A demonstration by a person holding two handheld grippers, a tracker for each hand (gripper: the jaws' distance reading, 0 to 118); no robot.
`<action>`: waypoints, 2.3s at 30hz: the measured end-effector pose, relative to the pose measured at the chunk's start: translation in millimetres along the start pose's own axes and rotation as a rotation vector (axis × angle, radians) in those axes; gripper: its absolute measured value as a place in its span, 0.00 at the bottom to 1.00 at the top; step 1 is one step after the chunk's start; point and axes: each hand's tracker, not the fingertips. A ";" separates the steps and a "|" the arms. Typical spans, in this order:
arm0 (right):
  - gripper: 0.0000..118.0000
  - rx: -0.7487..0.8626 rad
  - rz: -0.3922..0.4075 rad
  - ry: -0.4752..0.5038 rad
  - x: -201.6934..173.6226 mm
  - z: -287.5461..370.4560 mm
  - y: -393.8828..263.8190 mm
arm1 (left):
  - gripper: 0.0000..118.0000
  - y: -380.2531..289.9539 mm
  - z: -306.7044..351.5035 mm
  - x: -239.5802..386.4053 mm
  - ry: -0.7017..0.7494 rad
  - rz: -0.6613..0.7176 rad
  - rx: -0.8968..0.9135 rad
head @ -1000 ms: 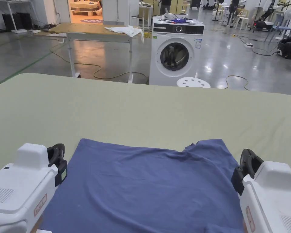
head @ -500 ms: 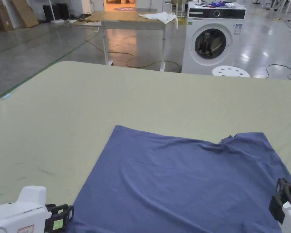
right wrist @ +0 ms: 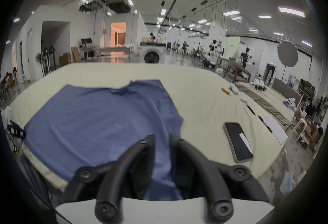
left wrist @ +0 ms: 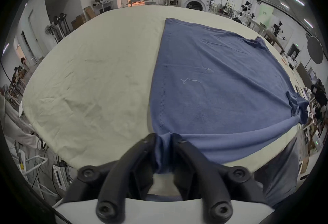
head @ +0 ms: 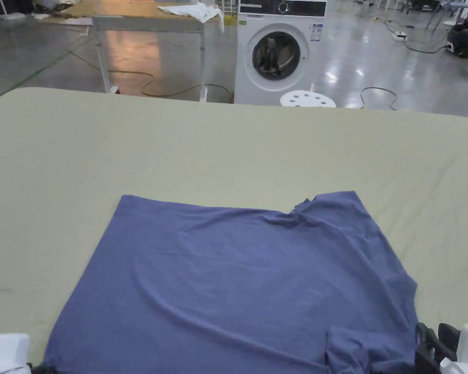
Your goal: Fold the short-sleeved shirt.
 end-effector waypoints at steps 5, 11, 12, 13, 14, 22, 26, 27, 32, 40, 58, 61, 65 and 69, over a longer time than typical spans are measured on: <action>0.40 -0.175 0.009 0.060 24.2 -0.9 -29.6 | 0.03 -0.7 7.8 0.3 -0.022 0.012 0.004; 0.40 -0.313 -0.007 0.016 37.0 -22.6 -66.7 | 0.03 -3.4 13.6 0.8 -0.045 0.032 0.015; 0.40 -0.327 -0.008 0.006 39.6 -26.9 -71.4 | 0.03 -2.3 13.6 -0.4 -0.047 0.035 0.015; 0.40 -0.331 -0.026 0.021 43.0 -30.3 -75.1 | 0.03 -2.6 14.2 0.2 -0.048 0.037 0.016; 0.40 -0.333 -0.055 0.044 45.2 -32.6 -78.6 | 0.03 -2.8 14.8 1.0 -0.048 0.037 0.016; 0.33 -0.324 -0.017 0.061 41.1 -37.4 -71.9 | 0.03 -1.7 15.5 2.1 -0.046 0.036 0.016; 0.03 -0.320 0.037 0.077 31.9 -34.3 -66.9 | 0.03 -1.7 16.9 2.0 -0.044 0.036 0.021; 0.03 -0.322 0.055 0.093 29.8 -33.4 -65.4 | 0.03 -2.1 18.5 3.1 -0.042 0.034 0.024; 0.02 -0.306 -0.045 0.124 36.4 -20.3 -52.7 | 0.03 -4.4 27.3 -2.4 -0.051 0.047 0.066; 0.02 -0.192 -0.186 0.193 63.0 3.1 -1.0 | 0.02 12.3 57.7 -15.0 -0.132 0.117 0.239; 0.03 -0.185 -0.193 0.120 57.6 -164.8 95.5 | 0.02 177.9 -30.2 4.8 -0.094 0.084 0.298; 0.03 -0.227 -0.169 0.099 48.9 -196.1 95.0 | 0.02 188.9 -59.1 11.8 -0.065 0.083 0.241; 0.03 -0.287 -0.146 0.065 40.6 -222.3 86.3 | 0.02 194.1 -86.3 15.9 -0.052 0.093 0.173; 0.17 -0.274 -0.139 0.034 37.1 -219.6 84.0 | 0.15 196.5 -93.0 19.4 -0.030 0.076 0.166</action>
